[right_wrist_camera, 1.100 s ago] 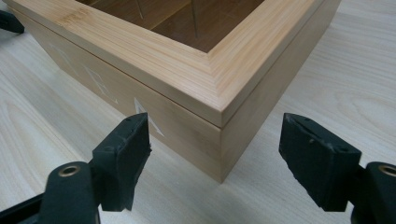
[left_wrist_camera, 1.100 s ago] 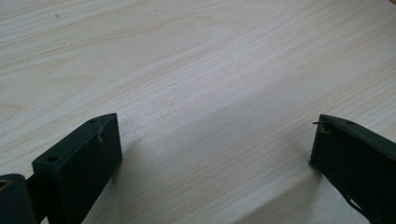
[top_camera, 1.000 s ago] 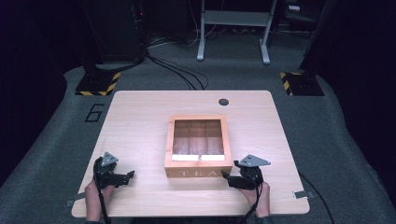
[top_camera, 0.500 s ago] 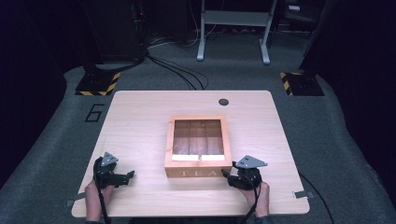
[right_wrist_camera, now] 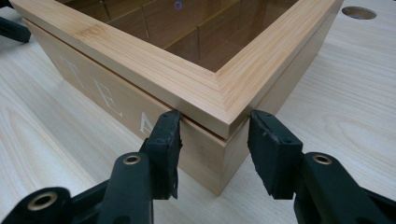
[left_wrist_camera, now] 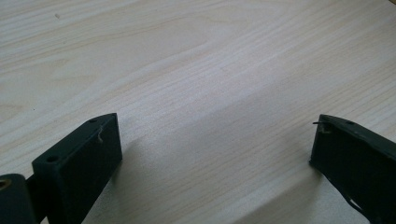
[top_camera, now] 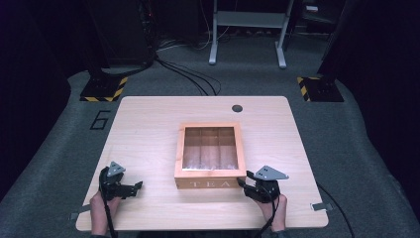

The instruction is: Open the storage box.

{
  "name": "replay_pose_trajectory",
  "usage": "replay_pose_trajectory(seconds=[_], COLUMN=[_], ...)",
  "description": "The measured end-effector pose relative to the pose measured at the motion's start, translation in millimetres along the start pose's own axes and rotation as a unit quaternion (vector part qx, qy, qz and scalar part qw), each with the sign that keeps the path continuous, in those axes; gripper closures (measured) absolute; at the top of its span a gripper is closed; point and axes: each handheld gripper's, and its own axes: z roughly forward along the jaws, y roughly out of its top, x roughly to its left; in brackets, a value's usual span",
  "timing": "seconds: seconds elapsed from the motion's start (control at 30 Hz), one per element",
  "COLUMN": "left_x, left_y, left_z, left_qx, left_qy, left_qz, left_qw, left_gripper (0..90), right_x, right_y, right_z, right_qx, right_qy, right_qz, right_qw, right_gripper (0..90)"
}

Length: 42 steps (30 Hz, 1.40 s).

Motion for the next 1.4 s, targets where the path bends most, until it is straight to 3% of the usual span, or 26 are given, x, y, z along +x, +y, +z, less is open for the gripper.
replay_pose_trajectory(seconds=[0.3, 0.63, 0.73, 1.4], left_x=[0.0, -0.2, 0.0, -0.2], left_y=[0.1, -0.2, 0.1, -0.2], left_z=[-0.2, 0.3, -0.2, 0.3], left_qx=[0.001, -0.002, 0.001, -0.002], left_qy=[0.000, 0.001, 0.000, 0.002], left_qz=[0.000, -0.001, 0.000, 0.000], left_qw=[1.0000, 1.0000, 1.0000, 1.0000], left_gripper=[1.8, 1.8, 1.8, 1.8], right_x=[-0.8, 2.5, 1.9, -6.0], right_y=[0.2, 3.2, 3.9, 25.9], right_z=[-2.3, -2.2, -1.9, -2.5], right_qx=[-0.021, -0.048, -0.055, -0.093], right_qy=[0.007, -0.007, 0.002, 0.002], right_qz=[0.014, 0.019, 0.038, 0.033], right_qw=[0.9997, 0.9987, 0.9977, 0.9951], right_gripper=[56.1, 59.1, 60.6, 70.8])
